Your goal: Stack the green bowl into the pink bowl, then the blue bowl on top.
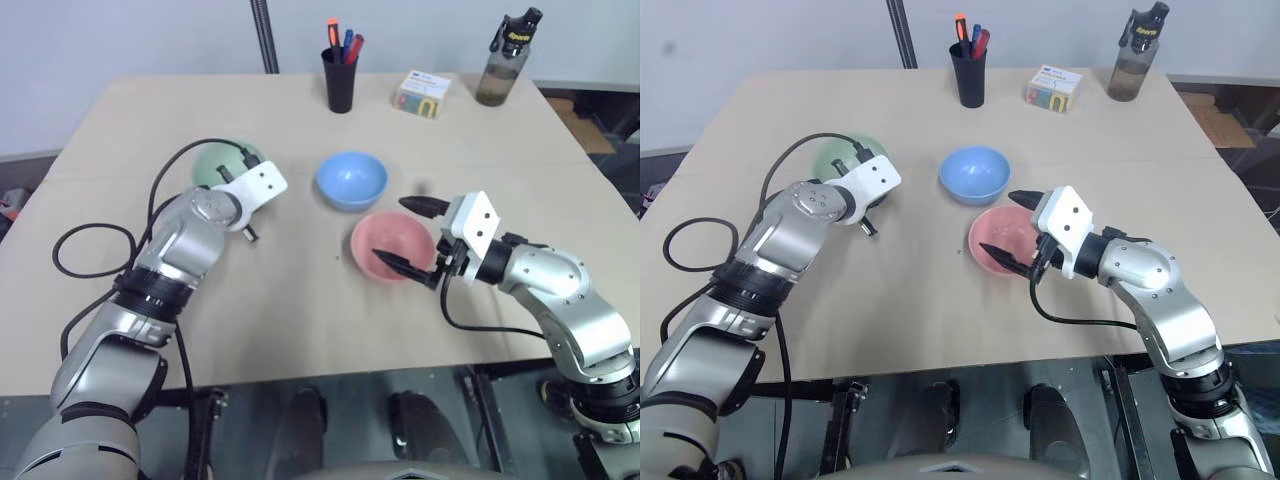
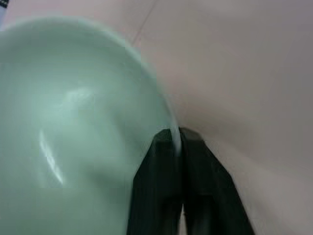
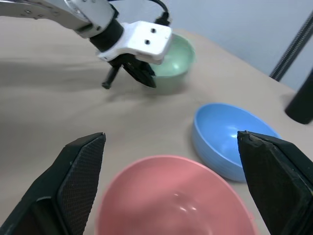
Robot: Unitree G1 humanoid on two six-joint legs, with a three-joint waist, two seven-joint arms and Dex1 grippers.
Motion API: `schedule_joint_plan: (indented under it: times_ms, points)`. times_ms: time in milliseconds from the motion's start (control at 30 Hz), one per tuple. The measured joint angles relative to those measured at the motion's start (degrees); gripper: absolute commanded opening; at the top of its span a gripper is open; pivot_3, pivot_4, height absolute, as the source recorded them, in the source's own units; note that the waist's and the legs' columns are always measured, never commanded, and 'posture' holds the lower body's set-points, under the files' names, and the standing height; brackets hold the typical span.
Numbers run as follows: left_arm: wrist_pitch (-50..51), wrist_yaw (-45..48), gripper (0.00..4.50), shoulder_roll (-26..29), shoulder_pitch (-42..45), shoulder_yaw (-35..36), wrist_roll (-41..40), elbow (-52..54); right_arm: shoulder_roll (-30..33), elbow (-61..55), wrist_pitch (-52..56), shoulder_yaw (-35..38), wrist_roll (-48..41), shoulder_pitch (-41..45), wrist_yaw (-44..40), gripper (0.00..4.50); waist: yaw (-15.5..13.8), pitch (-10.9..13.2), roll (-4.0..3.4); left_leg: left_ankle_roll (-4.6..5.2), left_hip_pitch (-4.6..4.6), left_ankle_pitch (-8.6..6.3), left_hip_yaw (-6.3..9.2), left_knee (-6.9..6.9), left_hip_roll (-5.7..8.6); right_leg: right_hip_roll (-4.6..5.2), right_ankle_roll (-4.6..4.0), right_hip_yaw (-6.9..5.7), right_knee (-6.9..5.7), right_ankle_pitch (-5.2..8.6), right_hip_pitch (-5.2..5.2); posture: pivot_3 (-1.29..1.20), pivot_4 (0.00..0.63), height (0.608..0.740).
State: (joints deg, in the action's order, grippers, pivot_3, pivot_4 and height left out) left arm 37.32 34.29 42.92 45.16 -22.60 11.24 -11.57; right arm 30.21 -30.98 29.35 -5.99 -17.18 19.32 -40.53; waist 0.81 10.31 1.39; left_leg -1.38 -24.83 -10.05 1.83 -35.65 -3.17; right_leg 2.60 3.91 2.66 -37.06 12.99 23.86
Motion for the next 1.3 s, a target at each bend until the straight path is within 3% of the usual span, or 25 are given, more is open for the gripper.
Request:
schedule_joint_plan:
  times_ms: [133, 300, 467, 633, 733, 933, 1133, 1300]
  points:
    - [-1.82, 2.94, 0.03, 0.33, -1.73, 2.85, -1.48, 4.08, 0.48, -0.15, -0.02, 0.41, -0.07, -0.65, 0.47, 4.5, 0.01, 0.0, 0.0, 0.0, -0.03, 0.0, 0.0, 0.0, 0.0, 0.01, -0.04, 0.01, 0.01, -0.02, 0.01, 0.0, 0.15, 0.74]
    - [-10.18, 13.0, 0.03, 0.72, -9.31, 10.41, -12.9, 20.22, 1.74, -0.43, -0.69, 5.29, -2.93, -4.89, -0.39, 4.5, -0.15, 0.0, 0.01, 0.0, -0.03, 0.0, -0.02, 0.04, 0.01, 0.06, -0.18, 0.0, 0.11, -0.1, -0.05, 0.0, 0.15, 0.74]
    - [-17.37, 21.67, 0.03, -0.32, -10.78, 11.47, -20.66, 26.88, 3.47, -1.51, -1.02, 11.05, -6.53, -11.75, -1.75, 4.5, -0.14, 0.0, 0.0, 0.01, 0.1, 0.01, -0.02, -0.08, 0.01, 0.05, -0.21, 0.01, 0.02, 0.13, -0.14, 0.0, 0.15, 0.74]
    - [-20.84, 29.56, 0.03, -2.51, -7.18, 8.4, -22.79, 25.01, 5.15, -6.08, -3.91, 19.49, -8.7, -25.84, -4.29, 4.5, -0.78, -0.02, -0.04, 0.02, 0.1, 0.0, 0.05, -0.32, 0.07, 0.05, -0.18, 0.01, -0.02, 0.17, -0.29, 0.0, 0.15, 0.74]
    - [-26.07, 36.44, 0.03, -5.63, -2.01, 4.29, -22.54, 17.85, 5.12, -9.35, -8.87, 26.03, -8.76, -35.82, -6.71, 4.5, -0.28, -0.04, -0.06, 0.03, 0.09, -0.01, -0.01, -0.45, 0.09, 0.05, -0.15, 0.11, -0.03, 0.16, -0.33, 0.0, 0.15, 0.74]
    - [-30.68, 43.0, 0.03, -8.81, 2.06, 1.59, -21.74, 9.95, 4.69, -9.54, -14.9, 30.15, -8.32, -41.05, -7.16, 4.5, 0.07, -0.05, -0.1, 0.03, 0.11, -0.01, -0.02, -0.5, 0.08, 0.03, -0.14, 0.14, -0.1, 0.16, -0.31, 0.0, 0.15, 0.74]
    - [-29.14, 44.37, 2.01, -11.26, 3.11, 1.88, -21.73, 7.91, 4.33, -9.52, -18.51, 30.75, -8.59, -40.85, -6.75, 4.5, -0.14, -0.05, -0.09, 0.03, 0.07, -0.01, -0.01, -0.53, 0.08, 0.04, -0.15, 0.15, -0.09, 0.16, -0.32, 0.0, 0.15, 0.74]
    - [-30.22, 40.65, 2.01, -12.61, 3.11, 4.7, -21.79, 7.36, 5.36, -9.38, -18.56, 30.67, -8.7, -39.0, -6.69, 4.5, 0.03, -0.05, -0.09, 0.03, 0.09, -0.01, -0.01, -0.54, 0.08, 0.04, -0.15, 0.15, -0.09, 0.16, -0.31, 0.0, 0.15, 0.74]
